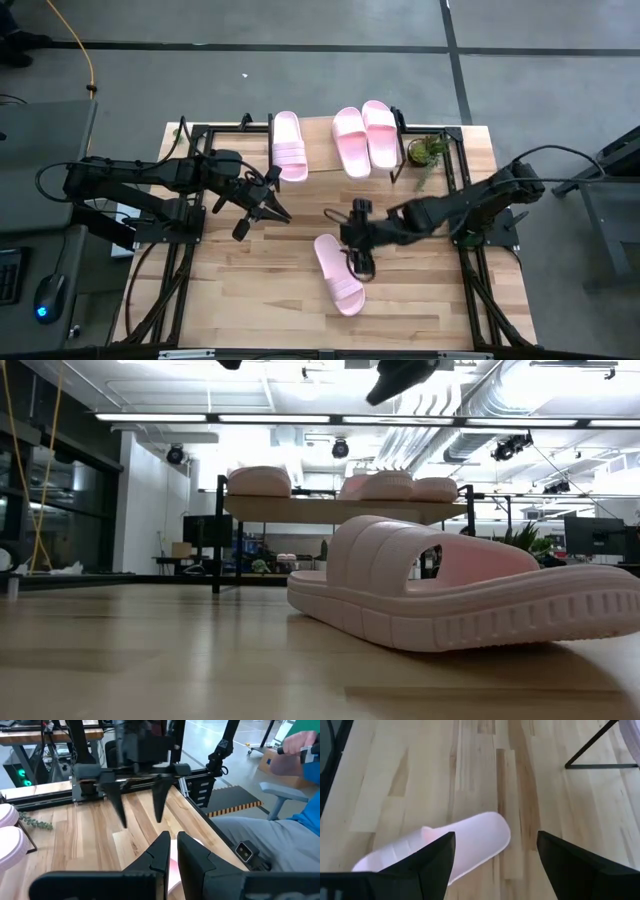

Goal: Pick and place slides into the shelf
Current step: Put the pink slipper on the shelf

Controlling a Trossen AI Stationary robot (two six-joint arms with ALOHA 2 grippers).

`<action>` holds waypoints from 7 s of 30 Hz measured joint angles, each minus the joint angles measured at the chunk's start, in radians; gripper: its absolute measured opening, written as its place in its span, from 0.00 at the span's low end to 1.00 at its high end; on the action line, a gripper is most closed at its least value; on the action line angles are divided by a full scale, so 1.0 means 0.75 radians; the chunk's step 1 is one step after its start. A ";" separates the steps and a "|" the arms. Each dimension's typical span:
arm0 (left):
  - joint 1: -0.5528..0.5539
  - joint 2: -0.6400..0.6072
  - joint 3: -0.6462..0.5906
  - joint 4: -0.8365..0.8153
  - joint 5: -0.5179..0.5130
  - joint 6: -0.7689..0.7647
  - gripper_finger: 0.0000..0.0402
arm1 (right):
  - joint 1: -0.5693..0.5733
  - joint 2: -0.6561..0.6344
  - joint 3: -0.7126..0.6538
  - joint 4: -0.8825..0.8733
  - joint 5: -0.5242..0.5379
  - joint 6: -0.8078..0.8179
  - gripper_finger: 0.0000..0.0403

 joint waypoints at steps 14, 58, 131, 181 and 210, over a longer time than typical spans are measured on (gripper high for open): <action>0.000 0.010 -0.041 0.051 0.007 -0.047 0.06 | 0.290 0.212 -0.001 -0.093 0.233 0.354 0.68; 0.000 0.010 -0.045 0.093 0.010 -0.069 0.06 | 0.543 0.564 0.000 -0.039 0.425 0.614 0.63; 0.001 0.010 -0.045 0.109 -0.063 -0.065 0.06 | 0.497 0.677 0.392 -0.799 0.881 0.833 0.00; 0.000 -0.045 -0.044 0.134 -0.156 -0.029 0.06 | -0.055 0.387 0.436 -1.097 1.224 0.414 0.00; 0.001 -0.109 -0.044 0.061 -0.165 0.010 0.06 | -0.300 0.387 0.436 -0.341 1.187 -0.414 0.00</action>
